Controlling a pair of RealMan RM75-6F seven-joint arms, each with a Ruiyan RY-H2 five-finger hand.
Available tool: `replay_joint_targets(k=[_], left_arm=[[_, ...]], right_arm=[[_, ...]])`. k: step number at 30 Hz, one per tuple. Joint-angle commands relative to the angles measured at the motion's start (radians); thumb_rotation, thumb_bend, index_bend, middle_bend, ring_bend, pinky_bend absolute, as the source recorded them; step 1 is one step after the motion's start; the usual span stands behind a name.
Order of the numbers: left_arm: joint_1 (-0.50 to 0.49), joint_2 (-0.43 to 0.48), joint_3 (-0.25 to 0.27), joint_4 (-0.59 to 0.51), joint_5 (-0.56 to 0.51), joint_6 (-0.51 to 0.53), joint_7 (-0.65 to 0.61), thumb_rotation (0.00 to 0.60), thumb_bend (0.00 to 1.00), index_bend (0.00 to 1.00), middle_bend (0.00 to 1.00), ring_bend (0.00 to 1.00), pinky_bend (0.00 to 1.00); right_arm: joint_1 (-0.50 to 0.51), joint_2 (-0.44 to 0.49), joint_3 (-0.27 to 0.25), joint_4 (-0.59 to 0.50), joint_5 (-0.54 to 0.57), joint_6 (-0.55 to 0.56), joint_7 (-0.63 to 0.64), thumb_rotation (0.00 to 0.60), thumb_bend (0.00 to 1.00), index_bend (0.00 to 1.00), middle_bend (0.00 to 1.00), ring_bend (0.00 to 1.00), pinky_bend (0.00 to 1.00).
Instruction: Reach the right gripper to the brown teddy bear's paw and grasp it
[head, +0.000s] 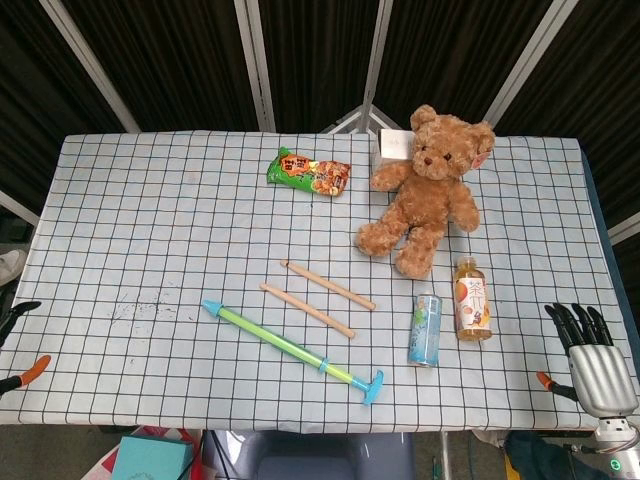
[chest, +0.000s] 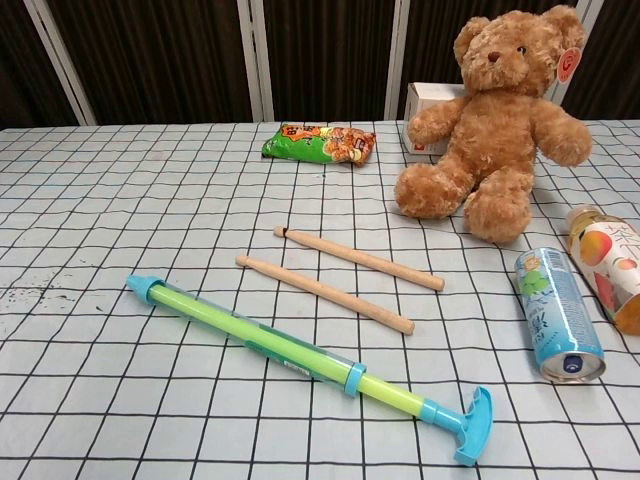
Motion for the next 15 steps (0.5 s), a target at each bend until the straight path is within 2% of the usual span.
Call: replay_joint_targets(k=[1,15], left_arm=[[0.0,-0.001,-0.001,0.001,0.002,0.002,0.002,0.6,0.31,0.22,0.0,0.0,0.12],[-0.006,-0.014,0.0,-0.008,0.003,-0.008,0.047,0.6,0.31,0.22,0.0,0.0,0.12]], right_arm=[[0.003,-0.002,0.0,0.003,0.002,-0.006,-0.002,0.6,0.15,0.1,0.12,0.0,0.0],[-0.005,-0.001,0.005,-0.012,0.009,0.012,0.017,0.6,0.15,0.1,0.12,0.0,0.0]])
